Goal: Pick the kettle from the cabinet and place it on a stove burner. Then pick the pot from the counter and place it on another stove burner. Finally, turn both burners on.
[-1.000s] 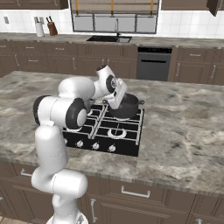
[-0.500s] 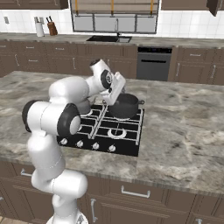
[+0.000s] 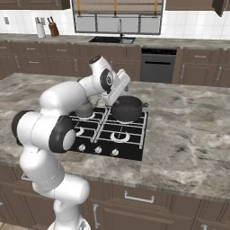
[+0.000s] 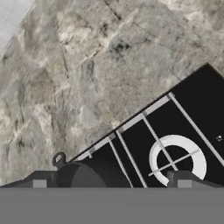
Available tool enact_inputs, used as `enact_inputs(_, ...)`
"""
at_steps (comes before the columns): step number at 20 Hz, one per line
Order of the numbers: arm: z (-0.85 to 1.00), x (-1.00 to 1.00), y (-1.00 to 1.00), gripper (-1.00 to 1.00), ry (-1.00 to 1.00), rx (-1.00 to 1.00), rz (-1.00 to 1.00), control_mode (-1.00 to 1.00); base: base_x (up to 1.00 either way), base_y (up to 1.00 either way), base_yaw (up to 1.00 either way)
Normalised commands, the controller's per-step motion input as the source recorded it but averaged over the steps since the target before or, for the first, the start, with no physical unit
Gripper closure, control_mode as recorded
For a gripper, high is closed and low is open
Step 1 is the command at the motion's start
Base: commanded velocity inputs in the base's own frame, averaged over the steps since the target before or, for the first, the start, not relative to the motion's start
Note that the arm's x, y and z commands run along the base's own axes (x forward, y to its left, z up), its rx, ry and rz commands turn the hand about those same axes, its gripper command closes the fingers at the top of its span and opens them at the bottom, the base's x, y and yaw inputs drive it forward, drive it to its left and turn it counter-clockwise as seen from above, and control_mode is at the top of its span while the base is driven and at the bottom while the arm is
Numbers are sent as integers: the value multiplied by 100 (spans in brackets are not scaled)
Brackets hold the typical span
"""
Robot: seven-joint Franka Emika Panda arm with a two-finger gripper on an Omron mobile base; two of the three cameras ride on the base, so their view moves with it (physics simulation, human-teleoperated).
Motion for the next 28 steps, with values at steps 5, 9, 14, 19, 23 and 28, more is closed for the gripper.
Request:
enact_inputs(5, 26, -30, 0, -100, -12, 17, -20, -100, 0, 0, 0)
enact_inputs(9, 26, -21, 4, -100, -2, 17, -22, -100, 0, 0, 0)
enact_inputs(14, 31, -29, 10, -100, 0, 20, -20, -100, 0, 0, 0)
enact_inputs(19, 17, -18, 19, -100, 0, 18, -19, -100, 0, 0, 0)
enact_inputs(23, 0, -6, 29, -100, 0, 16, -16, -100, 0, 0, 0)
enact_inputs(28, -10, 0, 43, -100, 0, 6, -14, -100, 0, 0, 0)
